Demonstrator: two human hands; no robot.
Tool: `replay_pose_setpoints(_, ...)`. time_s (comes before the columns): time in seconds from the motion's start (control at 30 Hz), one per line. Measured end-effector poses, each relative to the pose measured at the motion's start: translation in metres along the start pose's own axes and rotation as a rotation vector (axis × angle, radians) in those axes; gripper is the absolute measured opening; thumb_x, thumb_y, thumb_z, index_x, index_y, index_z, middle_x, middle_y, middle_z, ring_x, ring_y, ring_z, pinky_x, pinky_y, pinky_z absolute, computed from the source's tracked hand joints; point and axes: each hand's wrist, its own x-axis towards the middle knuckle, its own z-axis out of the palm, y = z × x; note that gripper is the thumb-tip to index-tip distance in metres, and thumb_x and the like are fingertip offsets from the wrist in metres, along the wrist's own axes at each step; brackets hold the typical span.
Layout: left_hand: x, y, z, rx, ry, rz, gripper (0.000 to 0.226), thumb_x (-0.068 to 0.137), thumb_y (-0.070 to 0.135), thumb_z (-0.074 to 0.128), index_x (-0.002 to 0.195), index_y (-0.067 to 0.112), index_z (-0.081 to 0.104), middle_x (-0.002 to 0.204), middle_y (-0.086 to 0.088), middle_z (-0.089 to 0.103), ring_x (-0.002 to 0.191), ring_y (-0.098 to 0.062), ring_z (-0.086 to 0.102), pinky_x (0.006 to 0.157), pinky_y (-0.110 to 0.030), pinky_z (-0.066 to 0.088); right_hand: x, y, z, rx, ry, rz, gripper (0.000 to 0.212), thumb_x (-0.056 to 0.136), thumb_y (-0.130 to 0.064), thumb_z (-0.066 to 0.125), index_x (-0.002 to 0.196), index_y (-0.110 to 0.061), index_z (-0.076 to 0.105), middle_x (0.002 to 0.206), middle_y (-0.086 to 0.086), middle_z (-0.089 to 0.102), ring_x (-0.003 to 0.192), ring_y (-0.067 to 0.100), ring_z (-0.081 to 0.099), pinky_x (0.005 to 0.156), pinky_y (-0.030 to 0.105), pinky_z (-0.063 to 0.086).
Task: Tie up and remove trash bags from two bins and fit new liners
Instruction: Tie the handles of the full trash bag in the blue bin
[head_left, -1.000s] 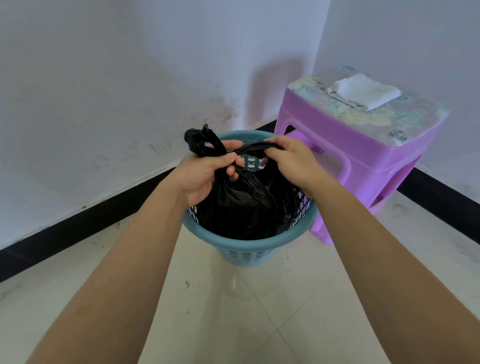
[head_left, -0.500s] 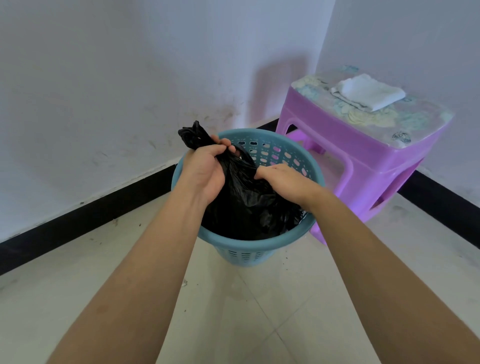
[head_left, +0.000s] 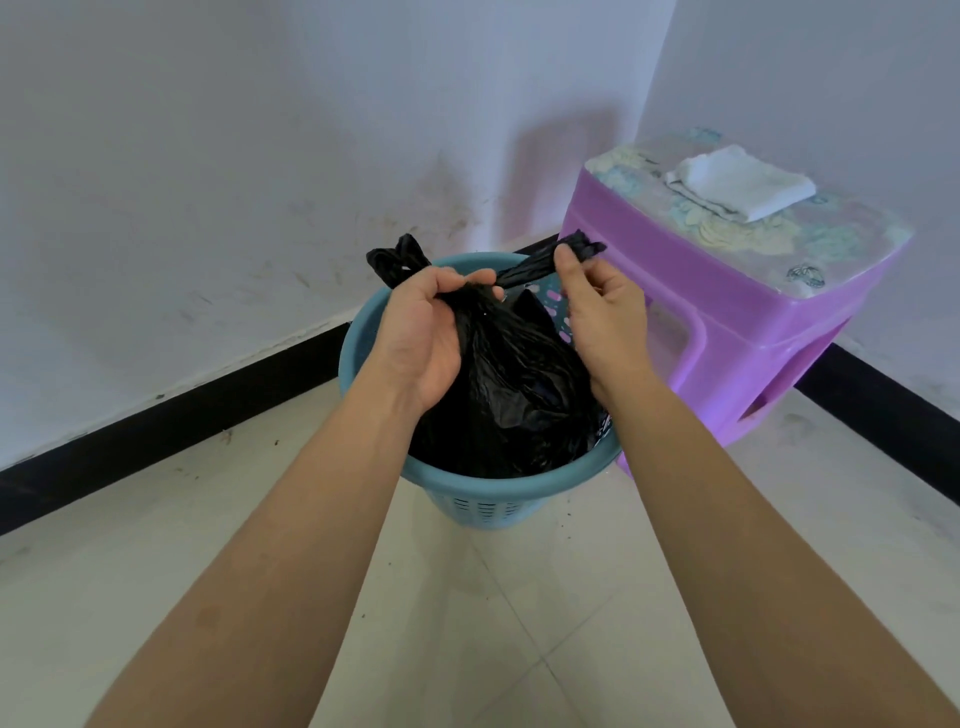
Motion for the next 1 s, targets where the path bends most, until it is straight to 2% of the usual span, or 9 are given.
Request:
replay_pose_setpoints(0.17, -0.003, -0.002, 0.003, -0.010, 0.131, 0.026, 0.034, 0.104, 0.029, 0.040, 0.074, 0.016, 0.052, 0.084, -0.008, 0.066, 0.082, -0.021, 0.062, 0.081, -0.036, 0.053, 0.011, -0.020, 0.025, 0.587, -0.034, 0.265, 0.027, 0.105, -0.030, 0.045, 0.106, -0.010, 0.062, 0.093, 0.005, 0.071, 0.083, 0.018, 0.066, 0.075, 0.030, 0.055)
replay_pose_setpoints(0.27, -0.011, 0.006, 0.001, -0.018, 0.195, 0.073, 0.033, 0.107, 0.027, 0.035, 0.087, 0.013, 0.056, 0.097, -0.009, 0.073, 0.093, -0.022, 0.067, 0.087, -0.034, 0.056, 0.004, -0.030, 0.037, 0.866, -0.096, 0.385, 0.044, 0.108, -0.028, 0.033, 0.091, 0.000, 0.062, 0.077, 0.009, 0.073, 0.076, 0.021, 0.070, 0.081, 0.036, 0.056)
replay_pose_setpoints(0.4, -0.014, 0.023, 0.000, -0.222, 0.265, 0.122, 0.035, 0.108, 0.025, 0.030, 0.089, 0.012, 0.055, 0.091, -0.012, 0.075, 0.099, -0.025, 0.068, 0.103, -0.039, 0.048, -0.004, -0.039, 0.048, 1.065, -0.022, 0.477, 0.041, 0.108, -0.023, 0.031, 0.070, -0.012, 0.042, 0.048, 0.002, 0.043, 0.045, 0.017, 0.050, 0.054, 0.029, 0.049)
replay_pose_setpoints(0.47, -0.010, 0.026, 0.001, -0.321, 0.282, 0.148, 0.033, 0.107, 0.021, 0.031, 0.079, 0.014, 0.046, 0.066, -0.008, 0.068, 0.074, -0.024, 0.070, 0.093, -0.040, 0.053, -0.003, -0.038, 0.045, 0.999, 0.035, 0.463, 0.037, 0.107, -0.019, 0.031, 0.071, -0.016, 0.035, 0.043, -0.005, 0.029, 0.035, 0.010, 0.030, 0.039, 0.024, 0.034)
replay_pose_setpoints(0.53, -0.006, 0.024, -0.005, -0.368, 0.364, 0.170, 0.030, 0.102, 0.011, 0.032, 0.073, 0.014, 0.039, 0.045, 0.001, 0.039, 0.040, -0.015, 0.046, 0.061, -0.035, 0.055, 0.002, -0.038, 0.035, 0.816, 0.100, 0.427, 0.035, 0.105, -0.015, 0.033, 0.070, -0.019, 0.032, 0.045, -0.008, 0.024, 0.036, 0.008, 0.019, 0.035, 0.021, 0.021)
replay_pose_setpoints(0.6, -0.003, 0.020, -0.016, -0.190, 0.471, 0.193, 0.030, 0.099, 0.011, 0.034, 0.069, 0.017, 0.036, 0.045, 0.004, 0.021, 0.036, -0.011, 0.019, 0.038, -0.022, 0.032, 0.009, -0.035, 0.017, 0.555, 0.203, 0.380, 0.031, 0.102, -0.012, 0.036, 0.072, -0.019, 0.034, 0.050, -0.005, 0.027, 0.038, 0.009, 0.021, 0.035, 0.022, 0.021)
replay_pose_setpoints(0.67, -0.005, 0.016, -0.025, 0.095, 0.553, 0.236, 0.035, 0.102, 0.021, 0.035, 0.068, 0.019, 0.037, 0.045, 0.005, 0.022, 0.037, -0.011, 0.014, 0.037, -0.020, 0.018, 0.010, -0.026, -0.006, 0.135, 0.271, 0.237, 0.022, 0.102, -0.016, 0.038, 0.080, -0.016, 0.038, 0.063, -0.002, 0.035, 0.050, 0.012, 0.032, 0.045, 0.024, 0.030)
replay_pose_setpoints(0.77, -0.006, 0.015, -0.030, 0.307, 0.682, 0.333, 0.034, 0.101, 0.026, 0.037, 0.068, 0.019, 0.036, 0.048, 0.002, 0.025, 0.034, -0.012, 0.019, 0.039, -0.021, 0.019, 0.006, -0.009, -0.044, -0.442, 0.221, -0.071, 0.019, 0.106, -0.025, 0.036, 0.092, -0.012, 0.038, 0.070, -0.006, 0.042, 0.058, 0.008, 0.038, 0.046, 0.013, 0.032)
replay_pose_setpoints(1.0, -0.008, 0.019, -0.031, 0.283, 0.724, 0.306, 0.028, 0.101, 0.022, 0.037, 0.073, 0.017, 0.038, 0.047, 0.004, 0.026, 0.036, -0.012, 0.020, 0.038, -0.020, 0.021, 0.011, 0.000, -0.062, -0.556, 0.236, -0.138, 0.018, 0.107, -0.027, 0.035, 0.098, -0.011, 0.037, 0.075, -0.005, 0.047, 0.063, 0.008, 0.044, 0.047, 0.012, 0.031)
